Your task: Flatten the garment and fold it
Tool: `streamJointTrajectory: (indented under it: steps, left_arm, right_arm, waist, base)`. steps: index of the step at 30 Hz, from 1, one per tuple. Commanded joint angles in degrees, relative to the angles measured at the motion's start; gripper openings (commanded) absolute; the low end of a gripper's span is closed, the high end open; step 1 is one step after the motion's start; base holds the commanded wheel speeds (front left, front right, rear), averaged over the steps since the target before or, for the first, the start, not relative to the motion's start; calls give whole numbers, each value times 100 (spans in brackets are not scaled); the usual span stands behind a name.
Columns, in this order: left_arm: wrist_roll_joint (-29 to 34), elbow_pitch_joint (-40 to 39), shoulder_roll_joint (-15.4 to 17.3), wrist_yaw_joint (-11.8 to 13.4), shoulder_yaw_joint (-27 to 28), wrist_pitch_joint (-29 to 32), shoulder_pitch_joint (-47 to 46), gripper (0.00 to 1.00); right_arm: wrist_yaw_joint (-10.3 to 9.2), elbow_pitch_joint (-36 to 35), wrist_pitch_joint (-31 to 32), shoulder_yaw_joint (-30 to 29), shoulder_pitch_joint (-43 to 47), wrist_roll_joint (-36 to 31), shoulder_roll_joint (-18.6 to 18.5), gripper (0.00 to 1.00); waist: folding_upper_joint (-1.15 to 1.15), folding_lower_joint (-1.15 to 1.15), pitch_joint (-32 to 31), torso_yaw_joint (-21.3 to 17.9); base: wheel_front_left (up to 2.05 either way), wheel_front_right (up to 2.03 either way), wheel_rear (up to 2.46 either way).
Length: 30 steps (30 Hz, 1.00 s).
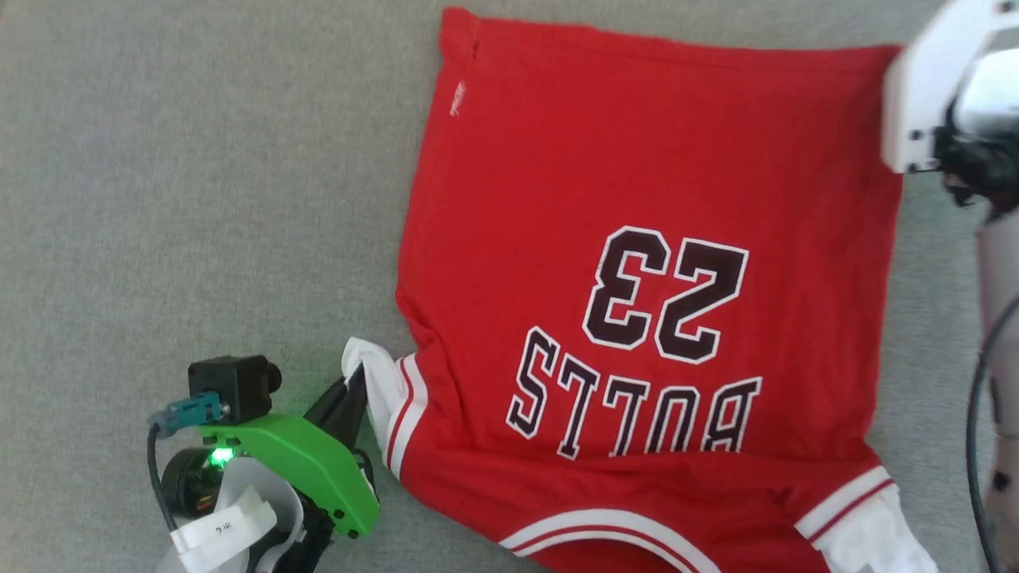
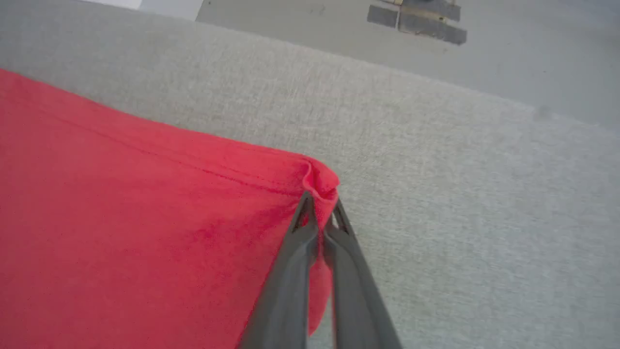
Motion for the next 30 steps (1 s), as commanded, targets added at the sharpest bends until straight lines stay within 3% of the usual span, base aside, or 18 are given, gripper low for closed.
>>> streamJointTrajectory:
  steps: [1, 9, 16, 20, 26, 27, 28, 30]
  left_arm:
    - [-12, 168, 49, 59, -42, 87, 93, 0]
    - [-51, 222, 60, 157, -61, 129, 327, 0]
    - [-77, 248, 75, 215, -107, 196, 473, 0]
    - [-91, 260, 79, 239, -118, 220, 508, 0]
    - [-122, 295, 65, 256, -127, 204, 567, 0]
    - [-128, 312, 56, 251, -142, 208, 564, 0]
    - [-133, 324, 50, 249, -150, 210, 565, 0]
    - [-136, 344, 43, 253, -154, 198, 570, 0]
  right_arm:
    - [-9, -284, -153, 18, 214, 152, -158, 0]
    - [-9, -2364, -169, -513, 2101, 850, -537, 0]
    - [-9, -3785, 305, -1377, 4388, 1104, 12, 0]
    - [-9, -3953, 490, -1473, 5392, 1169, 452, 0]
    - [-9, -3353, 591, -1167, 6035, 1338, 798, 0]
    - [-9, -3252, 561, -1125, 6059, 1319, 816, 14]
    - [-9, -3211, 534, -1095, 6075, 1308, 820, 100]
    - [-9, -3260, 345, -1220, 6014, 1391, 839, 100]
  waist:
    - [0, 0, -383, -229]
    - [0, 0, -1048, -682]
    - [0, 0, -1441, -857]
    - [0, 0, -1548, -861]
    - [0, 0, -1623, -856]
    - [0, 0, -1652, -839]
    - [0, 0, -1666, -832]
    - [0, 0, -1694, -820]
  base:
    - [0, 0, 0]
    - [0, 0, 0]
    - [0, 0, 0]
    - [0, 0, 0]
    - [0, 0, 0]
    - [0, 0, 0]
    - [0, 0, 0]
    - [0, 0, 0]
